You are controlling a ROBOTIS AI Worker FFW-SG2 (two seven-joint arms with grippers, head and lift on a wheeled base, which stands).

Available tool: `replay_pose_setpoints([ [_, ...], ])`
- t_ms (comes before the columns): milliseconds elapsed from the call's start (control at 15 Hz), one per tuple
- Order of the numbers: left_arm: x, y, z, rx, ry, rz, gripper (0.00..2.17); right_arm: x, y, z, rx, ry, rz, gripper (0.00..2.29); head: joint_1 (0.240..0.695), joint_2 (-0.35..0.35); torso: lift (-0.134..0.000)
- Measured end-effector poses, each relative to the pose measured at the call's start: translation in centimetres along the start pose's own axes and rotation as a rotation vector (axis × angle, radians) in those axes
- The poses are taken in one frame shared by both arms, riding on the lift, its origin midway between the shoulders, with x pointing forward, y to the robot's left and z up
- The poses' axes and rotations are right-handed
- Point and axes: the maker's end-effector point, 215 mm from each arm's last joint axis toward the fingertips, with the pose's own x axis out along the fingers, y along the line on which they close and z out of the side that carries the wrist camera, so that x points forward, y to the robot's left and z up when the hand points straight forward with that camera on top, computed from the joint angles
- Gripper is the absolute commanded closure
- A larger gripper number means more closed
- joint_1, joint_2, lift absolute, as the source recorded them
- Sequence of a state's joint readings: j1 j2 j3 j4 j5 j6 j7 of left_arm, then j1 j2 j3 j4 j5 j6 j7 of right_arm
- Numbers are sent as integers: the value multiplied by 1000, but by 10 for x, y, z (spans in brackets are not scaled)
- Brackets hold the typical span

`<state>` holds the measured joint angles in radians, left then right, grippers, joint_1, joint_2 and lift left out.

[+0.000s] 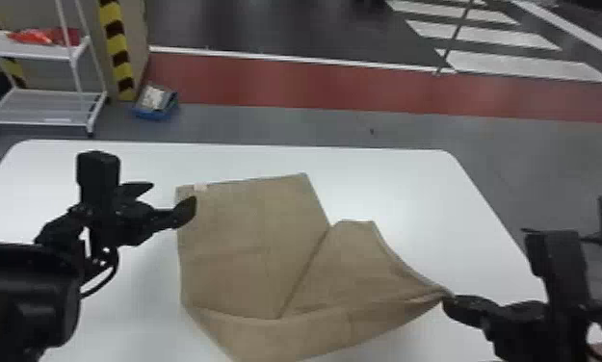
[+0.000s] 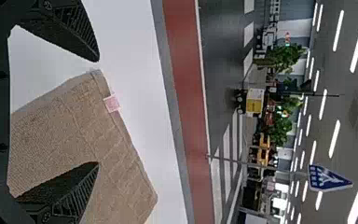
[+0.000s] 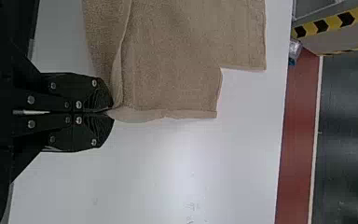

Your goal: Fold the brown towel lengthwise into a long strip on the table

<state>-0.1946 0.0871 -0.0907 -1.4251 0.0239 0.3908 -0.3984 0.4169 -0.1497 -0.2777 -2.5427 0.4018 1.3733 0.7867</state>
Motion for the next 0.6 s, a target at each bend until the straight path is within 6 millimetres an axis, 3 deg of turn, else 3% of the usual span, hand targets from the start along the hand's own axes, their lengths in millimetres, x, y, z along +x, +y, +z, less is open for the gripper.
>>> replay_pose_setpoints([
  [333,55,-4,-1,86,28,35,151,-2,-7,-11,5,27,3,1328,695,-263,-93],
  [600,69,11,-23,119,83,73,208,-1,-4,-10,7,34,24,1328,695,-247,-93],
])
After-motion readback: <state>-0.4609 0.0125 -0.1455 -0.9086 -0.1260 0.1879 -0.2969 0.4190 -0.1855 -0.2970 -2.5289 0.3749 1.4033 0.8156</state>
